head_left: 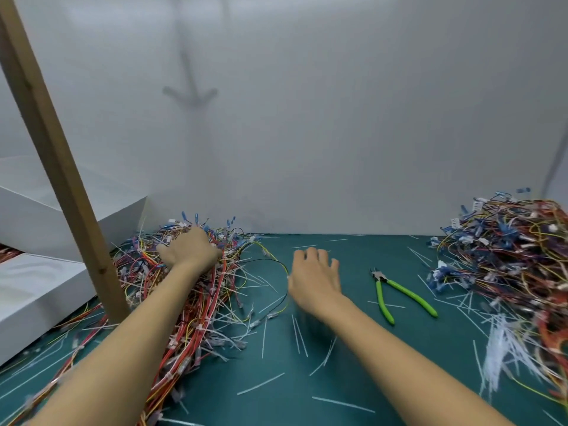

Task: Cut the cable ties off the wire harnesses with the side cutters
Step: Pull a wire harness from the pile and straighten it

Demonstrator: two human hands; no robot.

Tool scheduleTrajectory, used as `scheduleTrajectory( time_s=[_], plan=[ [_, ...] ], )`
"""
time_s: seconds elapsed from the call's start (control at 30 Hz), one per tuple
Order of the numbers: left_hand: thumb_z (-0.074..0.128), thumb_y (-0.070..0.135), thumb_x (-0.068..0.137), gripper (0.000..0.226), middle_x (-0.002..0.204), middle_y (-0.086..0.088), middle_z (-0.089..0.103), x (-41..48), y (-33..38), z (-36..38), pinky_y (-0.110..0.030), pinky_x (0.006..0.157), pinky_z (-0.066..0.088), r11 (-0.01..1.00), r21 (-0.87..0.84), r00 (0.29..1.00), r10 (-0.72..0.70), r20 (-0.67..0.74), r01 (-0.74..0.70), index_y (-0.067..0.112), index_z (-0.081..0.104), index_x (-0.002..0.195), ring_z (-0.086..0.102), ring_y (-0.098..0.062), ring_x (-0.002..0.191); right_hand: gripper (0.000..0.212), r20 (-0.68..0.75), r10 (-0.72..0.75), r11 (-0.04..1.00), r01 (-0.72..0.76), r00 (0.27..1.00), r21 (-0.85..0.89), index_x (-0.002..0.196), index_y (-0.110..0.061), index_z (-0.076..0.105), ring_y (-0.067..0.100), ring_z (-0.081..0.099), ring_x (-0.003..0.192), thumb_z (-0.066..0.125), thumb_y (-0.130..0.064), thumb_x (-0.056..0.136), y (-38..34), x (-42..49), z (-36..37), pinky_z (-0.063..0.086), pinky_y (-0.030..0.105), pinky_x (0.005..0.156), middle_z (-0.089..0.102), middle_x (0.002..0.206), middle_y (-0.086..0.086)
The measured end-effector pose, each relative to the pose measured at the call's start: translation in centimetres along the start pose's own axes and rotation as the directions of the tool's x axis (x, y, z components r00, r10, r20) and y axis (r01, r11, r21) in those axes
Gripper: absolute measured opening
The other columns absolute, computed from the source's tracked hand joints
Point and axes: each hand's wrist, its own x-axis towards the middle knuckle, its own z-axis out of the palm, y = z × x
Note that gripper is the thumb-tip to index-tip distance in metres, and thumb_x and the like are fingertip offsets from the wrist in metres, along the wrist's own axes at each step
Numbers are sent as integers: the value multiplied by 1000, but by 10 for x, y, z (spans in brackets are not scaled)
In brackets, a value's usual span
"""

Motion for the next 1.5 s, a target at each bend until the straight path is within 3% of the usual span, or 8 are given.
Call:
scheduleTrajectory(
  time_s=[0.13,0.27,0.57,0.83,0.93,1.1,1.3,1.5],
  plan=[
    [69,32,85,28,85,-13,68,2,9,-7,-46,96,44,887,-461,999,-45,-7,37,11,58,70,62,-30,86,38,-22,-25,973,29,999,228,135,-11,48,32,39,130,41,-18,98,3,5,-10,34,44,104,48,139,11],
    [78,10,80,13,97,-9,67,-7,20,-22,-34,81,47,500,-865,998,7,62,50,9,66,83,59,-25,93,31,-210,-85,821,188,974,539,122,-12,64,21,53,121,44,-13,99,-6,7,-29,40,33,103,64,127,5],
    [59,-3,88,25,84,-4,75,-56,62,-32,-10,67,49,392,-838,829,547,-118,-379,17,75,91,66,-3,74,25,-186,214,388,91,959,917,87,-23,44,16,61,77,64,-38,92,-30,20,-61,43,32,68,63,80,-4],
    [62,-9,87,43,123,1,59,-44,54,-23,-22,79,57,256,-920,862,487,-142,-296,18,54,119,69,-13,98,33,-77,141,116,61,987,991,114,-9,61,2,67,71,71,1,84,-3,23,-64,46,8,62,74,89,2],
    [58,10,95,32,126,8,51,-38,47,-23,-12,72,49,394,-807,852,469,-234,-439,25,51,122,62,-5,102,34,-139,182,119,119,973,986,115,-8,62,3,65,76,65,9,86,7,24,-67,50,10,69,69,86,-2],
    [41,43,102,35,99,7,61,-25,30,-17,-22,72,42,678,-456,757,653,14,-576,18,61,117,59,-12,91,37,-233,347,111,207,908,972,111,-19,59,12,63,91,59,10,88,33,32,-81,48,11,67,68,106,6],
    [39,53,99,41,72,10,63,-21,18,0,-35,92,49,676,60,678,735,5,-734,26,62,79,59,-9,66,45,-383,547,280,268,744,922,103,-31,62,10,63,91,50,10,90,63,49,-94,55,34,86,66,98,-11],
    [33,53,101,56,60,-1,64,-3,-11,23,-32,70,52,706,153,706,706,-63,-692,18,60,66,61,-20,57,56,-425,678,379,211,600,901,98,-37,68,18,63,84,41,11,88,107,54,-113,59,42,82,70,100,-3]
  ],
)
